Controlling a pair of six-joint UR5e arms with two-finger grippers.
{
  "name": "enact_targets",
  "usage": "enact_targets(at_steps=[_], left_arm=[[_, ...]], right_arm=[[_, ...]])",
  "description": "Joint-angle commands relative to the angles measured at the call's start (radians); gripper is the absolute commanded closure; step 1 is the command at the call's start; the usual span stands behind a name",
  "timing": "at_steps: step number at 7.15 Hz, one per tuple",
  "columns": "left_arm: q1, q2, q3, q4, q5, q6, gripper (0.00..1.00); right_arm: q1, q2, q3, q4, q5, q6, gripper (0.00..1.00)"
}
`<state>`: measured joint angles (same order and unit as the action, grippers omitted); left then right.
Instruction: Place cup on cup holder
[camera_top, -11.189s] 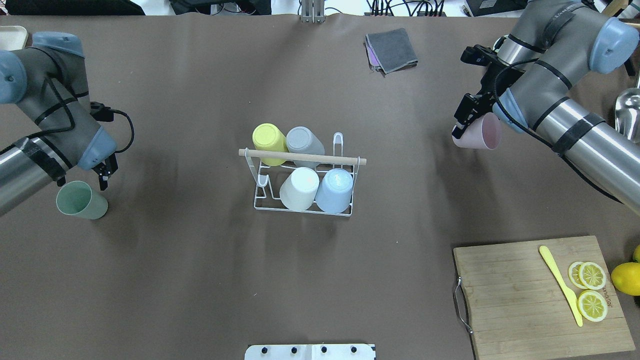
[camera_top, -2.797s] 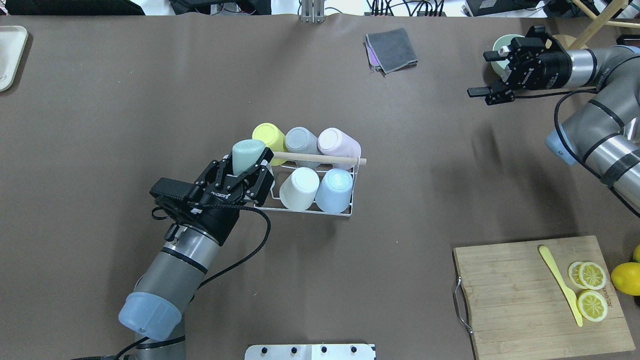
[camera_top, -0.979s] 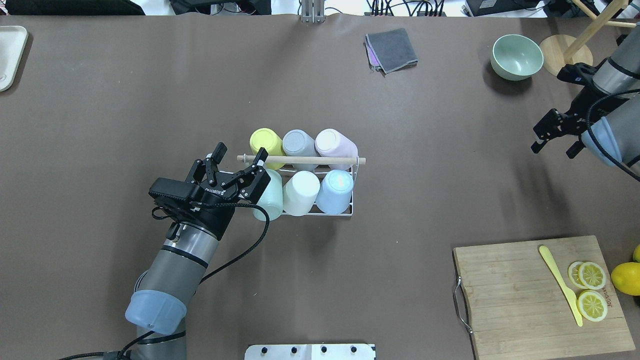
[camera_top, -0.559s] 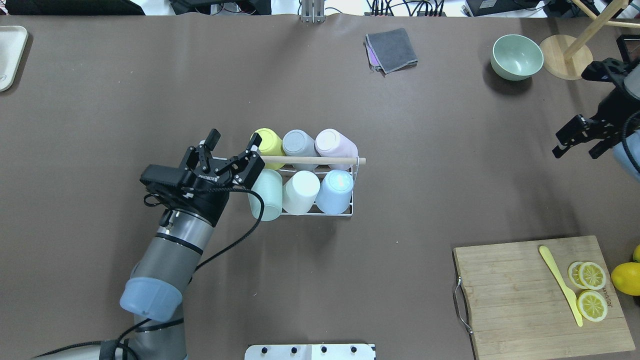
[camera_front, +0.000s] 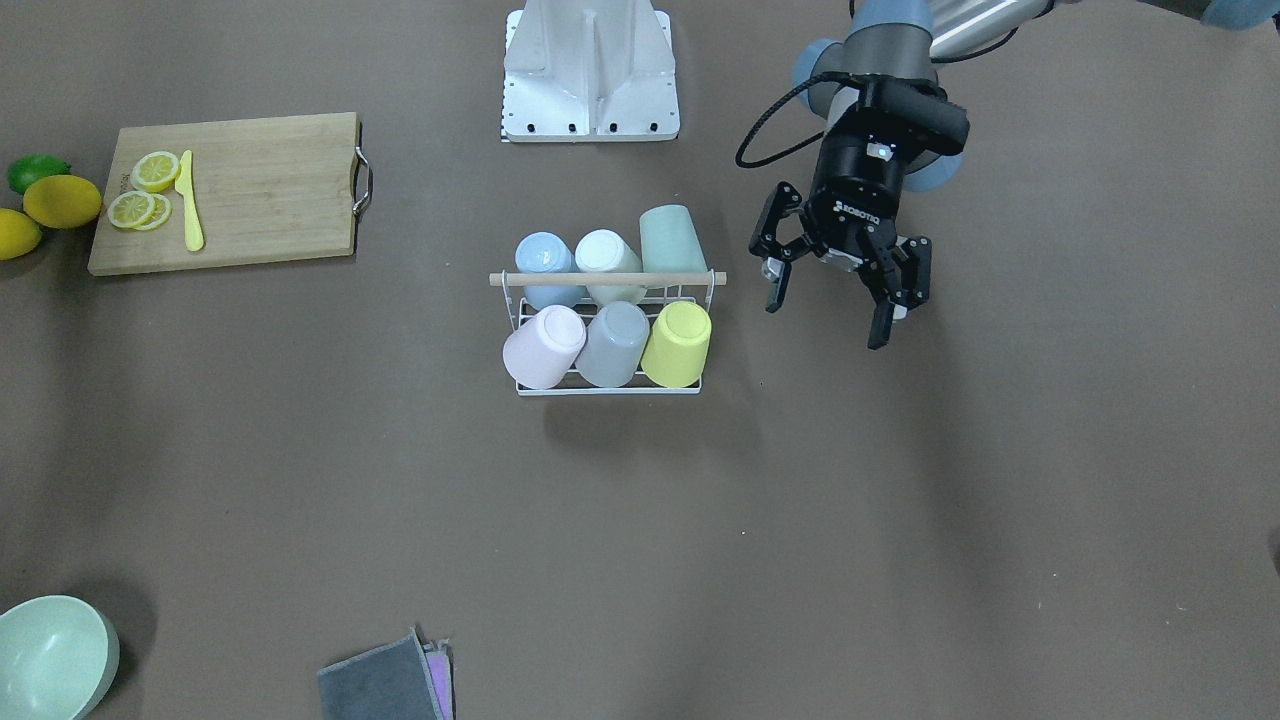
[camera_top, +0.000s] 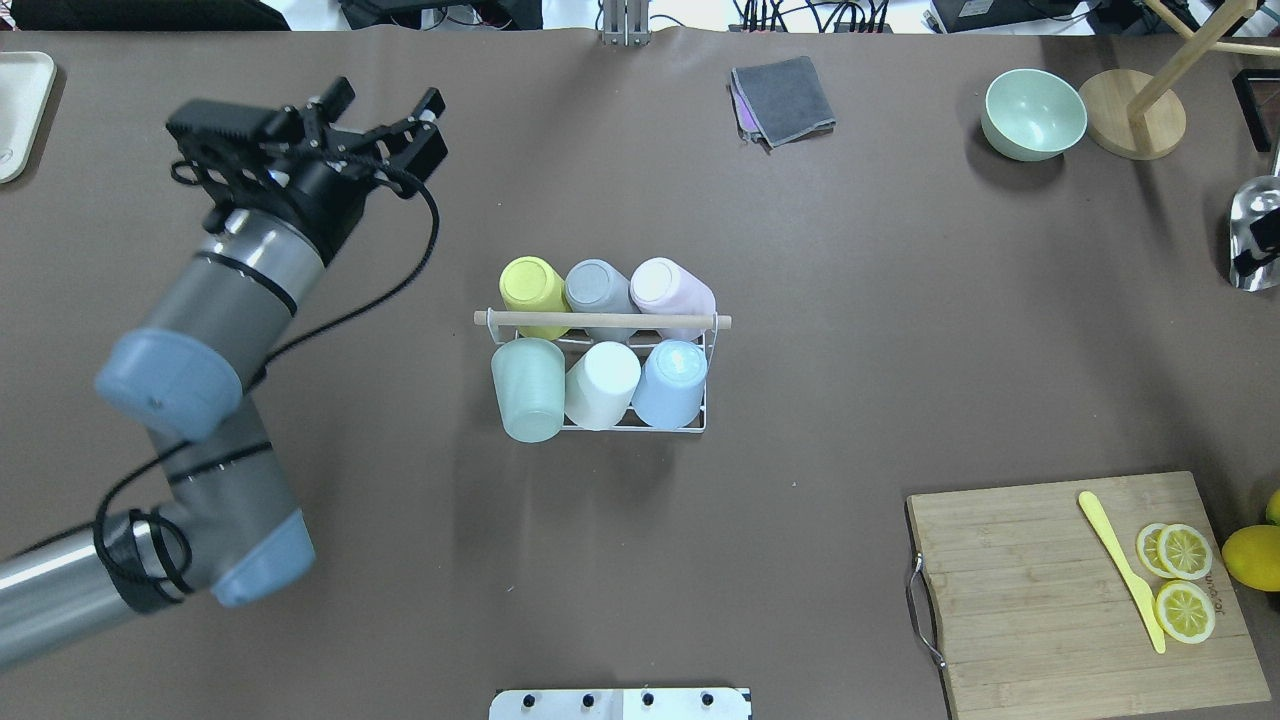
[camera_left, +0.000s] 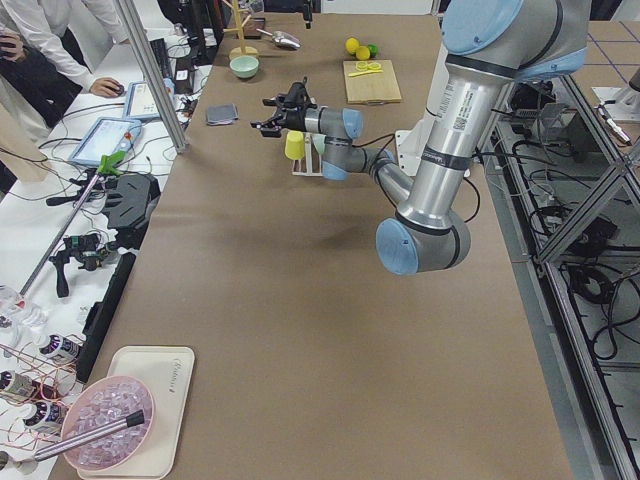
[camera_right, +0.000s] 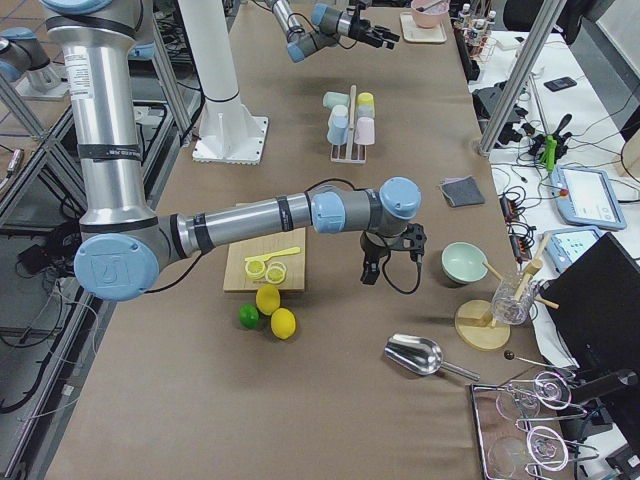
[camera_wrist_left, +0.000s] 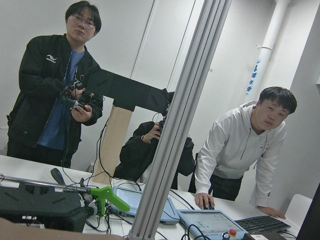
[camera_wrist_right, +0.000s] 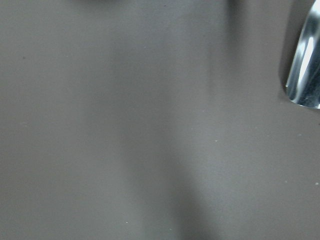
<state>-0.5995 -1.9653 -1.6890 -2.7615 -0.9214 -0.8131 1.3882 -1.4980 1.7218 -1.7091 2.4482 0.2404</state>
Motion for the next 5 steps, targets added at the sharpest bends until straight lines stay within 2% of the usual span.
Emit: enact_targets(at_steps=[1, 3, 4, 5], left_arm=[[-0.182, 0.006, 0.04, 0.174, -0.196, -0.008, 0.02], [-0.305, 0.054, 0.06, 0.334, -0.307, -0.008, 0.02], [-0.38, 0.059, 0.064, 0.421, -0.453, -0.008, 0.02], [-0.47, 0.059, 0.065, 0.522, -0.64, 0.003, 0.02]], right_arm=[[0.072, -0.018, -0.002, -0.003, -0.043, 0.005, 0.01], [0.095, -0.031, 0.016, 0.0, -0.112, -0.001, 0.01], [0.097, -0.034, 0.019, -0.001, -0.133, 0.002, 0.01], [0.098, -0.038, 0.019, -0.004, -0.129, 0.008, 0.01]])
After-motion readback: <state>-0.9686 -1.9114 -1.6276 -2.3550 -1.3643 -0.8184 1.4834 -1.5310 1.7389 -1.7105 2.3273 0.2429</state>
